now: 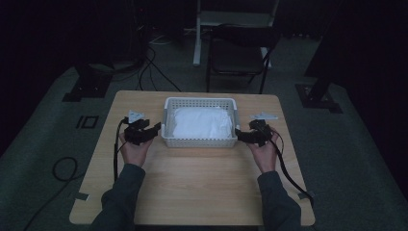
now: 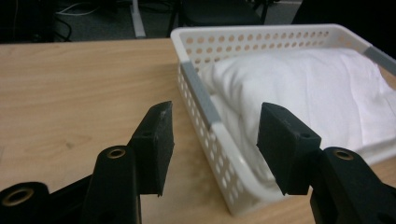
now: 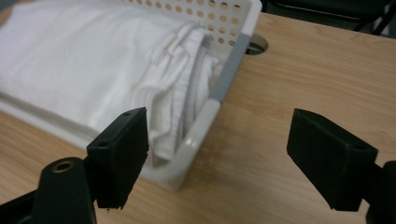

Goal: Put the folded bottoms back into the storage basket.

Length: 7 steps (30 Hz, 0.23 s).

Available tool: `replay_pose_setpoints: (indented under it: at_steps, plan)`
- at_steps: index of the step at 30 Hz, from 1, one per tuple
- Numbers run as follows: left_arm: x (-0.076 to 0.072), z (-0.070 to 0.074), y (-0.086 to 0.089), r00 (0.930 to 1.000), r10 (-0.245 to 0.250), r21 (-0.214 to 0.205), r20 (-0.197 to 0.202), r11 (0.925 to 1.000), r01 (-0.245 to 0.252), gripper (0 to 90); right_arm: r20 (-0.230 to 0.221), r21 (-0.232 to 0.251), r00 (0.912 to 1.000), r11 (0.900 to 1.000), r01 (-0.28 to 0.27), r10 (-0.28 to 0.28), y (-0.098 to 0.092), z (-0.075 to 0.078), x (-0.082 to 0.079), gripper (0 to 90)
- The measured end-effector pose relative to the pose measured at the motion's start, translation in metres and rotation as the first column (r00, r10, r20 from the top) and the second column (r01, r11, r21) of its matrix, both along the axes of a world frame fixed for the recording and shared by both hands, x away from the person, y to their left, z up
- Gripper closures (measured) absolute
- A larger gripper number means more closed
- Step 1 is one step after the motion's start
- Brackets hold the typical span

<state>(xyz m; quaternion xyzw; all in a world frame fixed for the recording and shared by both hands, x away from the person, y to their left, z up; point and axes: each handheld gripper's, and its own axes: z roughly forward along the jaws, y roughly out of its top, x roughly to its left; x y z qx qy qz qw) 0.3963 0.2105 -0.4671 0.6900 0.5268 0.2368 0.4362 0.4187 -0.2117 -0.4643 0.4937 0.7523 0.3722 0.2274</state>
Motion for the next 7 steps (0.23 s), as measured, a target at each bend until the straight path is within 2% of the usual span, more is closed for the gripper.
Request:
replay_pose_setpoints:
  at_steps: [5, 7]
  plan:
    - [-0.011, -0.011, 0.008, 0.9999, 0.006, -0.012, -0.015, 0.9999, -0.006, 44.5, 0.017, -0.017, 0.9998, 0.9998, 0.010, -0.010, -0.005, -0.003, -0.014, 20.5]
    - [-0.015, -0.015, 0.011, 0.9996, 0.013, -0.012, -0.027, 0.9998, -0.013, 44.3, 0.019, -0.003, 0.9998, 1.0000, 0.007, -0.007, -0.007, -0.004, -0.019, 20.6]
